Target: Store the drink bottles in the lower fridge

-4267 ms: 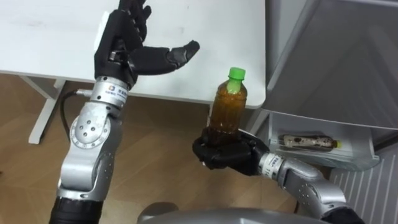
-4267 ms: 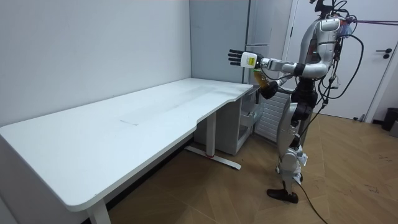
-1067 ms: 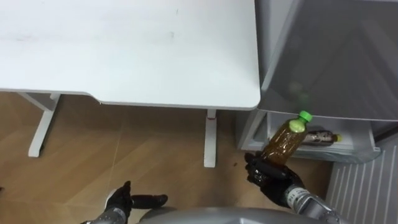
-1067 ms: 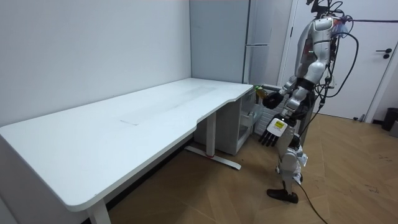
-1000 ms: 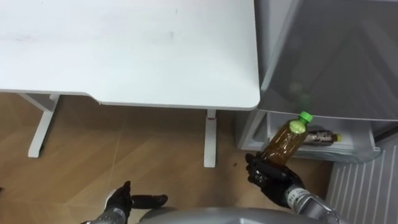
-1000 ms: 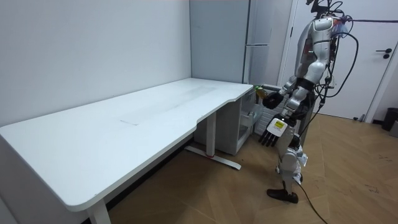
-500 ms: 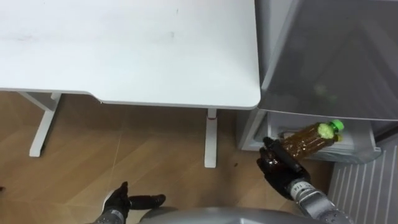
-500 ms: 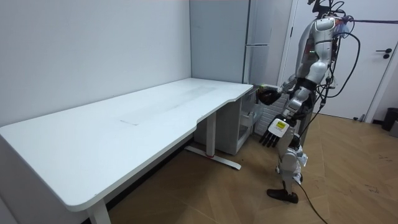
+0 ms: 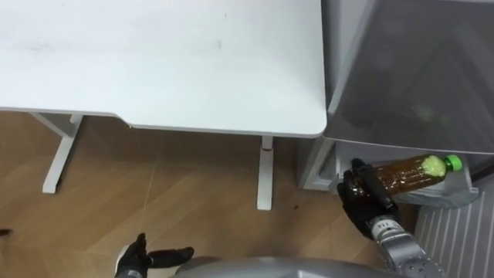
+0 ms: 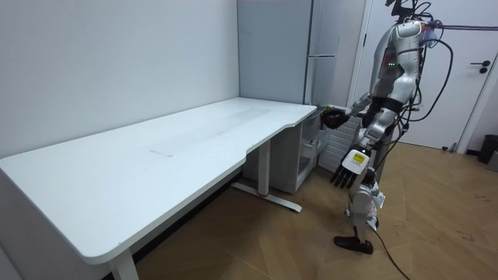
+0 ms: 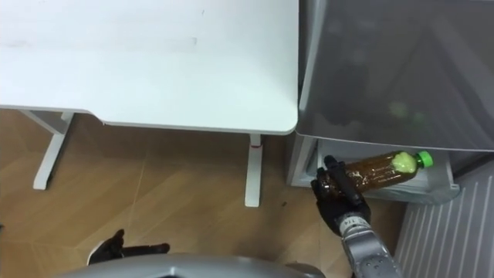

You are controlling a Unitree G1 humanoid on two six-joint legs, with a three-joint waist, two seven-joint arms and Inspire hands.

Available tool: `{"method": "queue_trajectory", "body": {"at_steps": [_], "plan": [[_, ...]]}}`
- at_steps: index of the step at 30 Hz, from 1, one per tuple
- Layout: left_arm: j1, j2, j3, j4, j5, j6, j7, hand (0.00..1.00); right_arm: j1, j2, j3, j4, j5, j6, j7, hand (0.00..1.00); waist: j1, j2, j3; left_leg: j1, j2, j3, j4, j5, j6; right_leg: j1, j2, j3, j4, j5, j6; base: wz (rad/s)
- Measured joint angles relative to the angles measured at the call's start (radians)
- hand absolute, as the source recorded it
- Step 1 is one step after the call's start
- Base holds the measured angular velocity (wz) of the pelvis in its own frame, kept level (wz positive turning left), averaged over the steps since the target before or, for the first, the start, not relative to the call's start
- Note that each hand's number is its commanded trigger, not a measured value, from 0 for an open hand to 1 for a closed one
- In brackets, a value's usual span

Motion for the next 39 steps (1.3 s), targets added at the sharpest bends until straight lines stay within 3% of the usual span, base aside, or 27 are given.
{"method": "queue_trajectory", "body": {"at_steps": [3, 11, 15, 19, 23, 27, 28, 29, 31, 39], "plan": [[0.005, 0.001, 0.0, 0.001, 0.021, 0.01, 0.002, 0.0, -0.004, 0.0, -0.016, 0.001, 0.028, 0.0, -0.01, 1.0, 0.001, 0.006, -0.0012, -0.005, -0.001, -0.004, 0.002, 0.0, 0.0, -0.001, -0.001, -0.003, 0.0, 0.0, 0.0, 0.03], [-0.018, 0.008, -0.002, 0.005, 0.022, 0.039, -0.011, 0.0, -0.135, -0.023, -0.035, 0.086, 0.092, -0.007, -0.031, 1.0, 0.0, 0.007, -0.0034, -0.093, -0.004, -0.028, 0.037, 0.006, 0.005, -0.075, -0.003, -0.02, 0.004, -0.001, 0.0, 0.09], [-0.07, 0.026, -0.03, 0.019, 0.021, 0.041, -0.016, 0.0, -0.263, -0.012, -0.072, 0.236, 0.112, -0.008, -0.032, 1.0, -0.003, 0.002, -0.0008, -0.181, -0.008, -0.043, 0.054, 0.024, 0.009, -0.162, -0.01, -0.032, 0.047, 0.001, -0.003, 0.11], [-0.128, 0.053, -0.06, 0.063, 0.023, 0.041, -0.019, 0.0, -0.401, -0.029, -0.105, 0.42, 0.111, -0.002, -0.038, 1.0, 0.001, -0.006, 0.0093, -0.252, -0.011, -0.048, 0.06, 0.037, 0.014, -0.237, -0.016, -0.036, 0.068, 0.004, -0.006, 0.05], [-0.169, 0.06, -0.071, 0.101, 0.022, 0.048, -0.016, 0.0, -0.467, -0.056, -0.123, 0.5, 0.103, 0.015, -0.035, 1.0, 0.002, -0.003, 0.0099, -0.336, -0.01, -0.064, 0.086, 0.044, 0.016, -0.308, -0.015, -0.052, 0.078, 0.012, -0.011, 0.11], [-0.205, 0.064, -0.071, 0.122, 0.022, 0.063, -0.017, 0.0, -0.517, -0.088, -0.132, 0.507, 0.081, 0.028, -0.035, 1.0, 0.032, -0.004, 0.012, -0.418, -0.009, -0.067, 0.098, 0.057, 0.018, -0.398, -0.019, -0.051, 0.11, 0.014, -0.013, 0.01], [-0.216, 0.064, -0.071, 0.131, 0.023, 0.064, -0.017, 0.0, -0.538, -0.092, -0.142, 0.516, 0.069, 0.036, -0.035, 1.0, 0.036, -0.004, 0.0181, -0.429, -0.009, -0.07, 0.099, 0.06, 0.018, -0.408, -0.019, -0.056, 0.113, 0.015, -0.015, 0.05], [-0.219, 0.064, -0.071, 0.132, 0.023, 0.064, -0.017, 0.0, -0.552, -0.096, -0.142, 0.526, 0.065, 0.041, -0.034, 1.0, 0.036, -0.005, 0.0193, -0.436, -0.009, -0.07, 0.099, 0.062, 0.018, -0.418, -0.02, -0.056, 0.118, 0.015, -0.015, 0.05], [-0.242, 0.065, -0.081, 0.135, 0.021, 0.061, -0.017, 0.0, -0.627, -0.123, -0.142, 0.591, 0.026, 0.048, -0.035, 1.0, 0.045, -0.007, 0.0313, -0.461, -0.009, -0.071, 0.099, 0.072, 0.018, -0.445, -0.021, -0.056, 0.129, 0.016, -0.016, 0.04], [-0.284, 0.072, -0.141, 0.136, 0.013, 0.059, -0.012, 0.0, -0.716, -0.178, -0.142, 0.615, -0.005, 0.063, -0.057, 1.0, 0.059, -0.028, 0.0484, -0.572, -0.015, -0.076, 0.121, 0.097, 0.022, -0.581, -0.037, -0.053, 0.209, 0.011, -0.022, 0.03]]}}
